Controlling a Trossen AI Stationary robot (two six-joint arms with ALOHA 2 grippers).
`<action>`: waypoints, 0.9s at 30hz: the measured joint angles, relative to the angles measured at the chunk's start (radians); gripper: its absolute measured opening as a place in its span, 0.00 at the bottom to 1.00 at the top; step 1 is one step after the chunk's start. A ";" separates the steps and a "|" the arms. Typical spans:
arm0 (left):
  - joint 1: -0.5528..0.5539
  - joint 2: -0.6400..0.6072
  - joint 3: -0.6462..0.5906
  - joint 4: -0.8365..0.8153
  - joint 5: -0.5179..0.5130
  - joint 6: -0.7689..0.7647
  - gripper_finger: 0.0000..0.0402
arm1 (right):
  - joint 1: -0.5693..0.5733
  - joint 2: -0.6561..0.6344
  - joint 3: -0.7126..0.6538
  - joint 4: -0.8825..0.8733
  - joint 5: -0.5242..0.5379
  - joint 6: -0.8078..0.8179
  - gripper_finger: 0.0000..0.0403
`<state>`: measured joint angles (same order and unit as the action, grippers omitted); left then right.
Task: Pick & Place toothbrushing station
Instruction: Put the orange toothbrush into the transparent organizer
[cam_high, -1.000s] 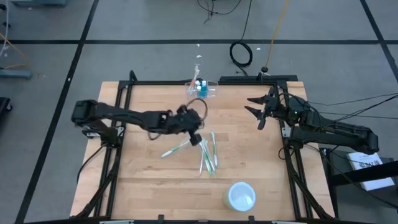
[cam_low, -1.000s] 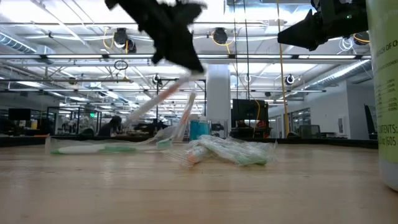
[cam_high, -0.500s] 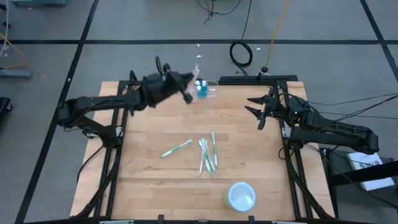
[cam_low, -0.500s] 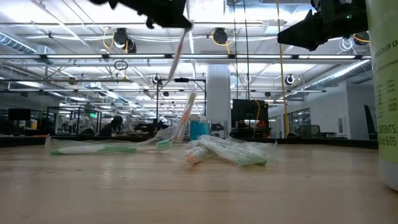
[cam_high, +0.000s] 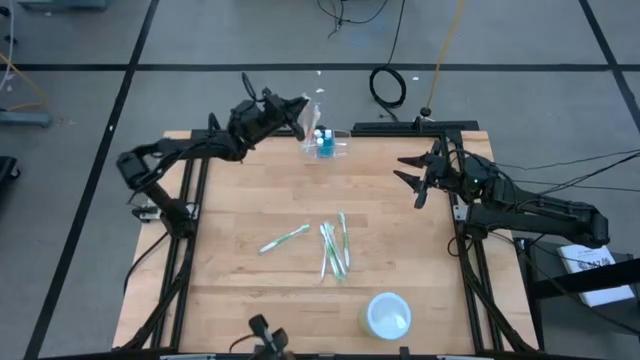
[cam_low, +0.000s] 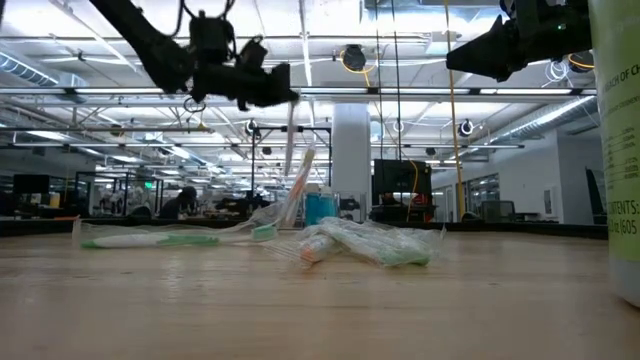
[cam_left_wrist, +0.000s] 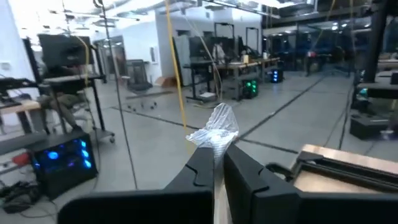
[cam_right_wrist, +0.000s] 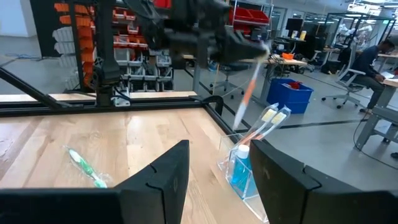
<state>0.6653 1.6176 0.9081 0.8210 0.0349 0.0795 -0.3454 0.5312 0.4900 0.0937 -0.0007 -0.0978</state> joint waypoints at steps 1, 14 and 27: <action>0.007 0.025 0.000 0.024 0.013 -0.015 0.01 | 0.000 0.000 0.000 0.000 0.000 0.000 0.40; 0.022 0.195 0.000 0.116 0.020 -0.090 0.03 | 0.000 0.000 0.000 -0.001 0.000 -0.009 0.40; 0.006 0.210 0.001 -0.024 0.008 -0.089 0.05 | 0.000 0.000 0.000 -0.008 0.000 -0.011 0.40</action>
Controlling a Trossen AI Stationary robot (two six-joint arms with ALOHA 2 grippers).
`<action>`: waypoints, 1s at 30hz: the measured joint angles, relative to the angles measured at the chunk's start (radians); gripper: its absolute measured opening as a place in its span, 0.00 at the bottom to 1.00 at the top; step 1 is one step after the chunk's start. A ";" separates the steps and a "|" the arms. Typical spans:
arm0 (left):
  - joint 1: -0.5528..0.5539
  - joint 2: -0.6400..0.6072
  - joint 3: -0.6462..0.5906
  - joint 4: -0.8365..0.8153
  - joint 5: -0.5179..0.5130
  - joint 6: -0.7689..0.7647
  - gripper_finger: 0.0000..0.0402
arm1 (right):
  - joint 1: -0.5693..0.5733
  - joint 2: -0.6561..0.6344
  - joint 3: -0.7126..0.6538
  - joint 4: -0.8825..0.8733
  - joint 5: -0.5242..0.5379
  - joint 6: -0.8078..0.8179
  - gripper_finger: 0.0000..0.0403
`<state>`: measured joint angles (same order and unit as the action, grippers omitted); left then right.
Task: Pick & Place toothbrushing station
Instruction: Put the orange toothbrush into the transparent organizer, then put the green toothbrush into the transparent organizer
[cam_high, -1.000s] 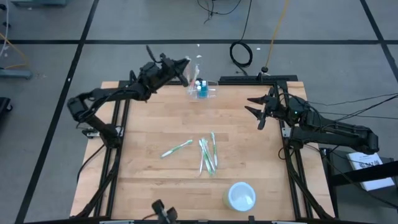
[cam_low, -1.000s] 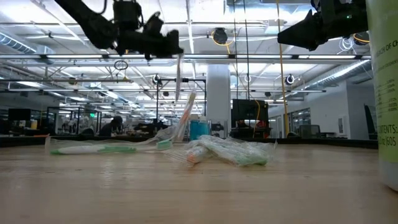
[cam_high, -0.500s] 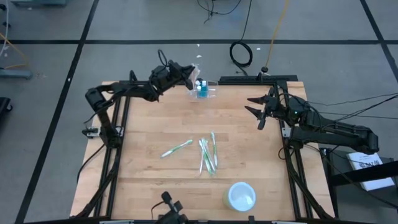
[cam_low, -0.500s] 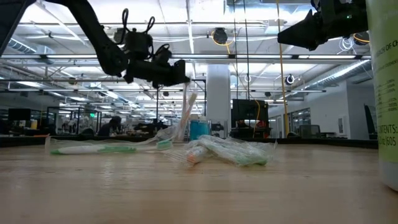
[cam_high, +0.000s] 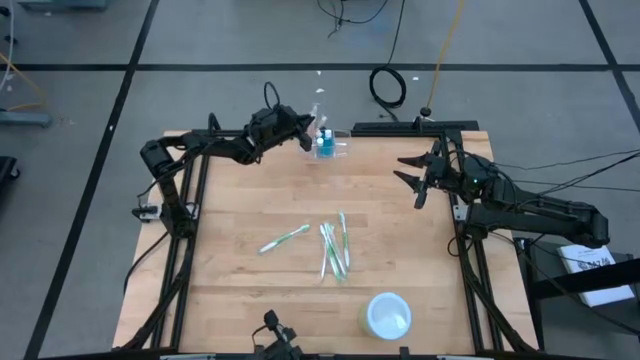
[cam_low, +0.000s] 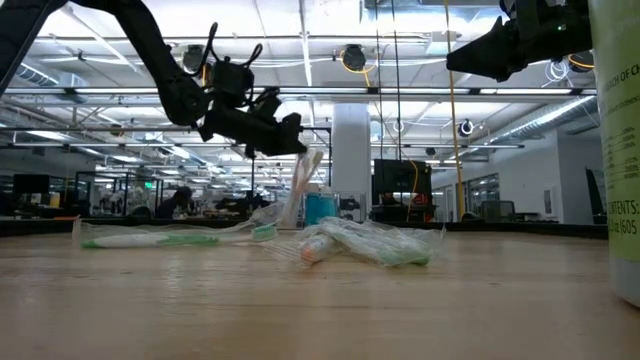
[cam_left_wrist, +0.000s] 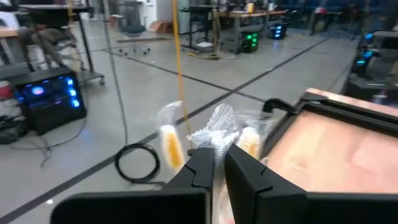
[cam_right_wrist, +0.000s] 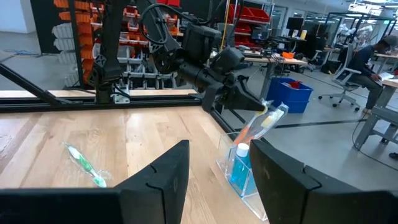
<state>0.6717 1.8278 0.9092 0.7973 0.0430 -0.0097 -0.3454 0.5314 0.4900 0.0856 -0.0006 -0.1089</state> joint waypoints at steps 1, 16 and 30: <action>0.000 -0.001 0.001 -0.008 -0.006 0.000 0.05 | 0.000 0.000 0.000 0.000 0.000 0.000 0.40; -0.023 -0.006 0.000 -0.046 -0.196 0.007 0.36 | 0.000 0.000 0.000 0.000 0.000 0.000 0.40; -0.133 -0.281 0.000 -0.290 -0.231 0.108 0.76 | 0.000 0.000 0.000 0.000 0.000 0.000 0.40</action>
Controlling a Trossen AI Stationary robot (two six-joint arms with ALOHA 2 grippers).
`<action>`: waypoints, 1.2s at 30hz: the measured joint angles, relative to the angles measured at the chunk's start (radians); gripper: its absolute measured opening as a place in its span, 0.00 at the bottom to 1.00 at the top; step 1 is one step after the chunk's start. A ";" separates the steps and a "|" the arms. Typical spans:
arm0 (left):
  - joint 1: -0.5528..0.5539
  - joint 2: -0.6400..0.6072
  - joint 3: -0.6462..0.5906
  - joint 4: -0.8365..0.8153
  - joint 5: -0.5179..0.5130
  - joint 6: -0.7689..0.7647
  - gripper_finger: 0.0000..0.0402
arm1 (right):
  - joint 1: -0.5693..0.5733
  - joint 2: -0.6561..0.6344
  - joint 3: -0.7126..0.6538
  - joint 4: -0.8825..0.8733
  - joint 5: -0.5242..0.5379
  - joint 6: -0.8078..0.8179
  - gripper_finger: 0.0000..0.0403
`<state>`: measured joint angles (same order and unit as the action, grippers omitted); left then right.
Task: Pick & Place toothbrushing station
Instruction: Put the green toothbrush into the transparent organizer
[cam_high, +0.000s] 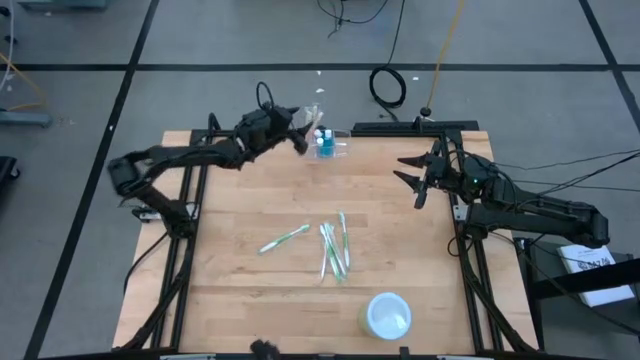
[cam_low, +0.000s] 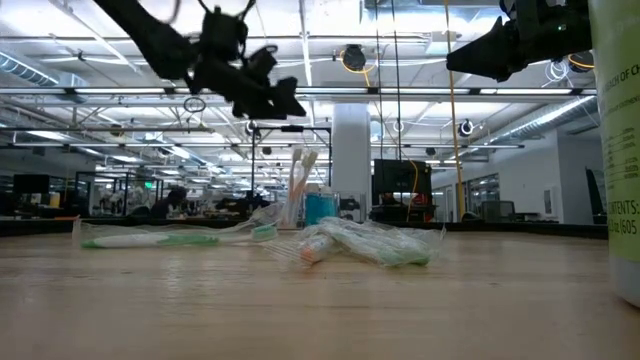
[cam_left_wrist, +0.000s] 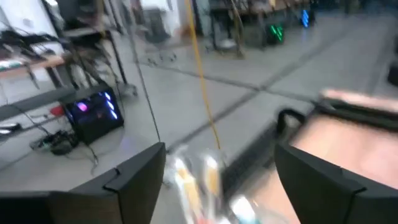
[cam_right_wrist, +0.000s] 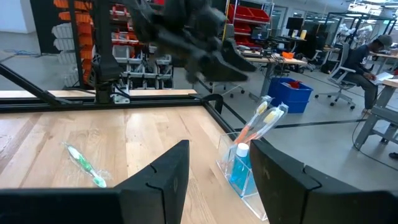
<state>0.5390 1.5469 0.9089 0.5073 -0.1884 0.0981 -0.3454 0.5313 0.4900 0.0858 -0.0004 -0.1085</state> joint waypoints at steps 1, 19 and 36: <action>-0.019 -0.048 0.000 -0.097 0.001 0.004 0.77 | 0.000 0.000 0.000 0.000 0.000 0.000 0.40; -0.643 -0.212 -0.013 -1.012 -0.029 -0.383 0.68 | 0.000 0.000 0.000 0.005 0.000 0.018 0.40; -0.642 0.164 -0.016 -0.696 -0.021 -0.441 0.62 | 0.000 0.000 0.000 0.007 -0.003 0.041 0.40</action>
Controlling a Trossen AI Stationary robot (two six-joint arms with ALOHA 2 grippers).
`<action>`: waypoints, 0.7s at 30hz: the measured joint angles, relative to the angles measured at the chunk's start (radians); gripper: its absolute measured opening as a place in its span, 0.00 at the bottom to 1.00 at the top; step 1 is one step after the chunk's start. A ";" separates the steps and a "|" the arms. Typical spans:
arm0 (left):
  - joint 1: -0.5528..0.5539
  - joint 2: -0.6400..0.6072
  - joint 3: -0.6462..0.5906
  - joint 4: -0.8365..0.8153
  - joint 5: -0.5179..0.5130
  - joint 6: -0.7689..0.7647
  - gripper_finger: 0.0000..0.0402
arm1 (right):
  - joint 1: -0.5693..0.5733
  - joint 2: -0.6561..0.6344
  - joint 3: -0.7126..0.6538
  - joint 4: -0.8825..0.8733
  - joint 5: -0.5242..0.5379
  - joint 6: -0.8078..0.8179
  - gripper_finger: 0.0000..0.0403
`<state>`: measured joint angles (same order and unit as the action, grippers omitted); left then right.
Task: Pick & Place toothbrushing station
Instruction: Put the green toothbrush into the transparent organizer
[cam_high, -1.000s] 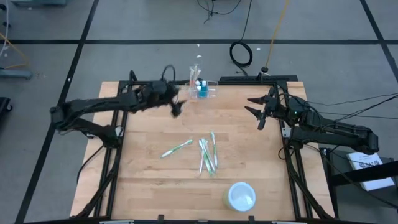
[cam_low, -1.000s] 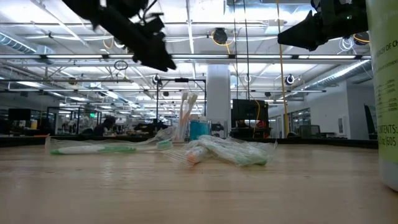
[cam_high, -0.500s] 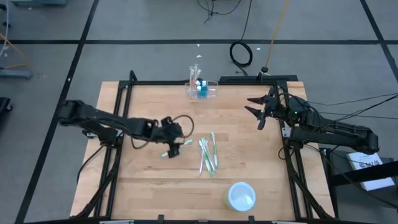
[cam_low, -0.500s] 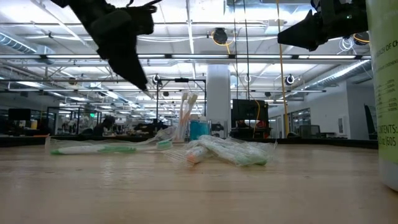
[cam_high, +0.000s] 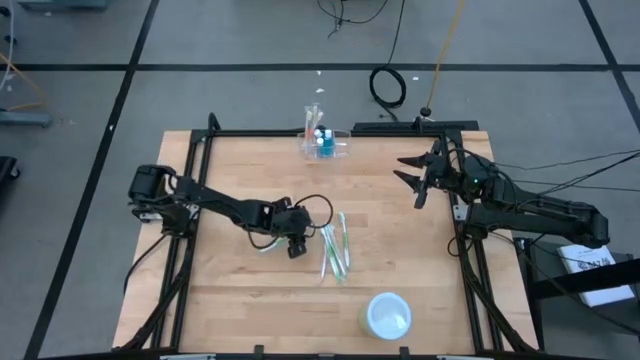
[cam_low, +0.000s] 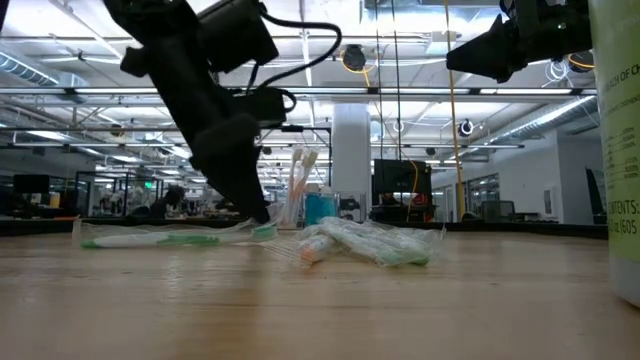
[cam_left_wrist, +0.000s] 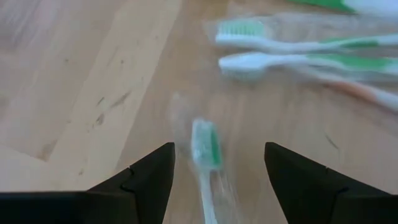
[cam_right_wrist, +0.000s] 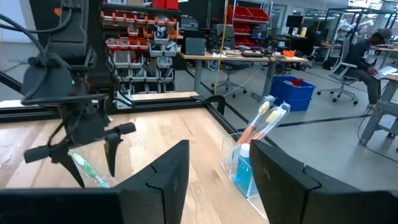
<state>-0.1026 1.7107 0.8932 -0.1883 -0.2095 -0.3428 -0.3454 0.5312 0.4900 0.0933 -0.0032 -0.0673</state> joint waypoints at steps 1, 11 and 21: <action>0.004 0.007 0.000 0.016 0.000 -0.001 0.62 | 0.000 0.000 0.000 0.000 0.000 0.000 0.40; 0.015 0.010 0.000 -0.166 0.143 -0.070 0.61 | 0.000 0.000 0.000 -0.005 -0.001 0.001 0.40; -0.050 0.000 0.005 -0.360 0.221 -0.321 0.61 | 0.000 0.000 0.000 -0.008 0.000 0.000 0.40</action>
<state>-0.1523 1.7111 0.8986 -0.5487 0.0120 -0.6642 -0.3453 0.5316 0.4900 0.0856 -0.0032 -0.0677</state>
